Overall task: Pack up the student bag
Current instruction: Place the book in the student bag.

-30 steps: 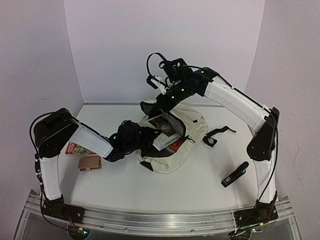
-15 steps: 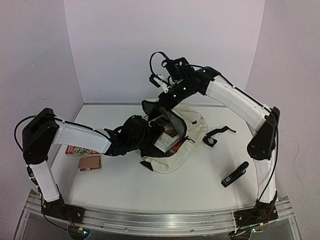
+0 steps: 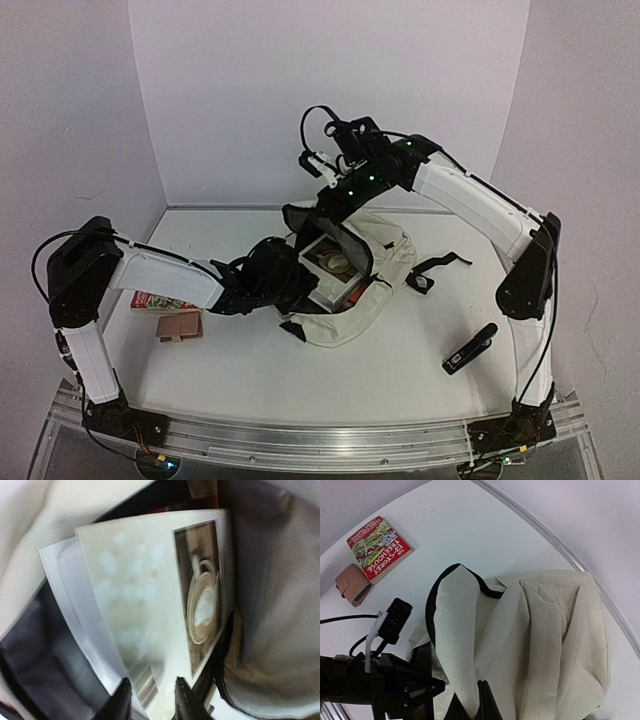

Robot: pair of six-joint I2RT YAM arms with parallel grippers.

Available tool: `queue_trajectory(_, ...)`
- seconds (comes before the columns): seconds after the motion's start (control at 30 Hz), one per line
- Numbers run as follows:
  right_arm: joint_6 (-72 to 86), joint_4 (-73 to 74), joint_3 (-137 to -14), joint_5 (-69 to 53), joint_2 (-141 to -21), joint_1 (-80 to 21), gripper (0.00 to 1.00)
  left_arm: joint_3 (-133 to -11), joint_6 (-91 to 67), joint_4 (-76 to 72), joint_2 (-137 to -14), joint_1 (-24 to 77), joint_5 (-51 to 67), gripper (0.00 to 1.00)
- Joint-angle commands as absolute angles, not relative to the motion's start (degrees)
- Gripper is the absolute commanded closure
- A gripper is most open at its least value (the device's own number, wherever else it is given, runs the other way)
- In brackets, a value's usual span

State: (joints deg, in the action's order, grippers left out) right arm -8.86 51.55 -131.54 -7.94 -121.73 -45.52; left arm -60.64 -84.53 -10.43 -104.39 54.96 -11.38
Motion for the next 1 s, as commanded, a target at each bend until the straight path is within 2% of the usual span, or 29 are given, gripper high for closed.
queue_trajectory(0.0,-7.1,49.0,-130.5,-14.1,-116.0,-45.3,1.00,-65.0,-81.7,-18.4,-109.6,53.3,-8.2,0.78)
queue_trajectory(0.17,-7.1,49.0,-129.4,-15.2,-115.2,-45.3,1.00,-70.4,-79.8,-24.8,-115.8,50.9,-3.3,0.85)
queue_trajectory(0.37,-7.4,49.0,-128.9,-14.5,-115.0,-45.3,1.00,-73.4,-77.1,-26.9,-117.2,48.0,-2.3,0.82)
queue_trajectory(0.43,-7.9,49.0,-129.1,-12.8,-115.4,-45.2,1.00,-72.9,-75.7,-26.7,-116.3,47.5,-1.8,0.73)
queue_trajectory(0.53,-8.0,49.0,-129.5,-11.4,-116.7,-44.0,1.00,-71.0,-73.4,-23.8,-113.2,47.6,-2.3,0.52)
queue_trajectory(0.6,-7.1,49.0,-129.5,-12.0,-117.7,-42.6,1.00,-68.3,-72.6,-22.0,-110.2,47.8,-2.1,0.43)
queue_trajectory(0.9,-6.8,47.9,-125.5,-13.2,-119.8,-41.8,1.00,-56.8,-72.1,-1.0,-95.3,50.1,-10.2,0.23)
queue_trajectory(0.97,-6.4,47.4,-123.8,-14.3,-120.4,-41.8,1.00,-54.8,-73.1,3.8,-91.7,50.0,-13.7,0.15)
